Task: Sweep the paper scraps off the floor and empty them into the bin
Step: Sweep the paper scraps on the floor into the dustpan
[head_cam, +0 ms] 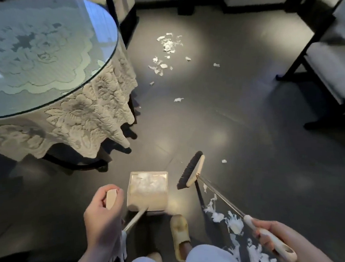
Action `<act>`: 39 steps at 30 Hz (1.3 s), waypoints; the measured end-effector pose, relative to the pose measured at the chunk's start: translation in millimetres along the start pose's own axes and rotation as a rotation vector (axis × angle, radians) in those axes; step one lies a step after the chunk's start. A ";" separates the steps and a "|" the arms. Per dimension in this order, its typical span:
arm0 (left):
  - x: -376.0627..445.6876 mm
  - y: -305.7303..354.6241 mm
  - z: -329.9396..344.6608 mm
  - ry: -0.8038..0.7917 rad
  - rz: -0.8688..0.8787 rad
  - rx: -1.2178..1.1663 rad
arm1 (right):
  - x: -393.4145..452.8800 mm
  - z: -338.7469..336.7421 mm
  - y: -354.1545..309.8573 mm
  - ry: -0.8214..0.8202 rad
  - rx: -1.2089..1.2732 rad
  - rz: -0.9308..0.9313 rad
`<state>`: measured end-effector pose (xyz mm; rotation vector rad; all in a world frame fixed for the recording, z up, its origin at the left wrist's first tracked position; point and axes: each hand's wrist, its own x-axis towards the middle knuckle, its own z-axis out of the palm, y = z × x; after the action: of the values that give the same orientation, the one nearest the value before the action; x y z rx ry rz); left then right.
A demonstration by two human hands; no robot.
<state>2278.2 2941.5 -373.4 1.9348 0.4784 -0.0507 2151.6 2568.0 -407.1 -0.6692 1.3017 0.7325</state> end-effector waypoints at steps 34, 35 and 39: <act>-48.6 -27.5 0.6 -0.388 0.220 0.068 | -39.4 -62.0 252.2 0.294 0.333 -0.290; -54.0 -26.0 1.8 -0.401 0.214 0.059 | -39.0 -62.1 253.8 0.284 0.345 -0.298; -76.8 -20.8 9.2 -0.471 0.236 0.070 | -28.5 -66.2 258.7 0.219 0.371 -0.271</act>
<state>2202.1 2916.6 -375.9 1.9538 -0.0652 -0.3650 1903.6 2670.4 -396.2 -0.6174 1.4622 0.1911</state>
